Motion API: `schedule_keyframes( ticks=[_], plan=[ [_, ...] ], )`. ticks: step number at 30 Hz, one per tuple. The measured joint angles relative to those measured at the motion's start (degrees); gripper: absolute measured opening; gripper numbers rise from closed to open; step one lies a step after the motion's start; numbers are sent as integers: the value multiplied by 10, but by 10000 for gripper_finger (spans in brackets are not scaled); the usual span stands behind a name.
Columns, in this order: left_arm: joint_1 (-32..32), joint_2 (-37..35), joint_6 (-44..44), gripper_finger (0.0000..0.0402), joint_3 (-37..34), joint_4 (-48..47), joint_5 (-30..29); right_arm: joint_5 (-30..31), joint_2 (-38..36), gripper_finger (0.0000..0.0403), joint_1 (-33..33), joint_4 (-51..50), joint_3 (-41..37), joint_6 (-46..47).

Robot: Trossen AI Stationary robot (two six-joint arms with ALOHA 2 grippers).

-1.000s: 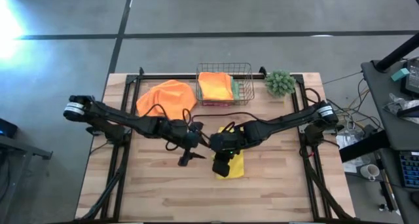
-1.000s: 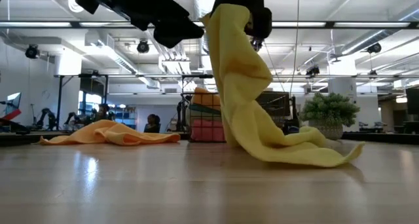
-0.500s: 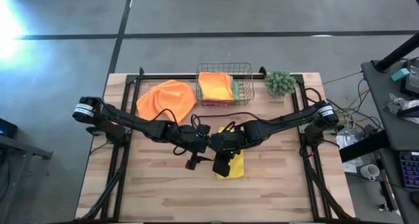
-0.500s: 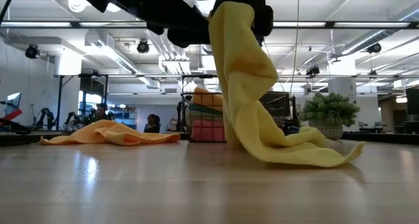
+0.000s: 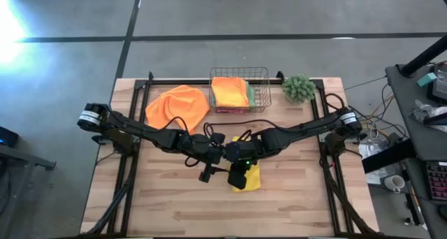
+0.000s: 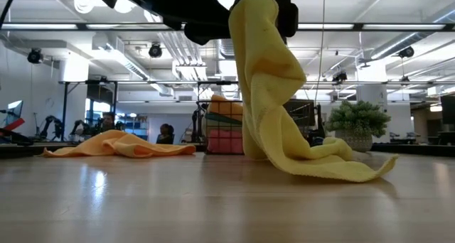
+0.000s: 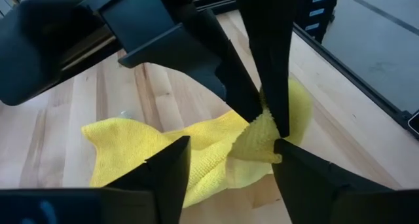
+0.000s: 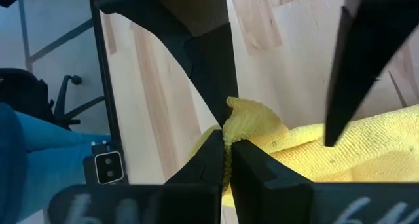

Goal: Fold microfiber towels
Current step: Fold the yellow microfiber cloth

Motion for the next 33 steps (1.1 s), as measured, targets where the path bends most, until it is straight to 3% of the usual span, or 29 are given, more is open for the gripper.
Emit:
schedule_keyframes(
  ticks=[21,33],
  plan=[
    [-2,0,13,12,0,8,4,-13,0,8,-1,-3,0,6],
    [0,-1,11,0,2,21,-9,-16,1,14,0,-19,0,9]
  ],
)
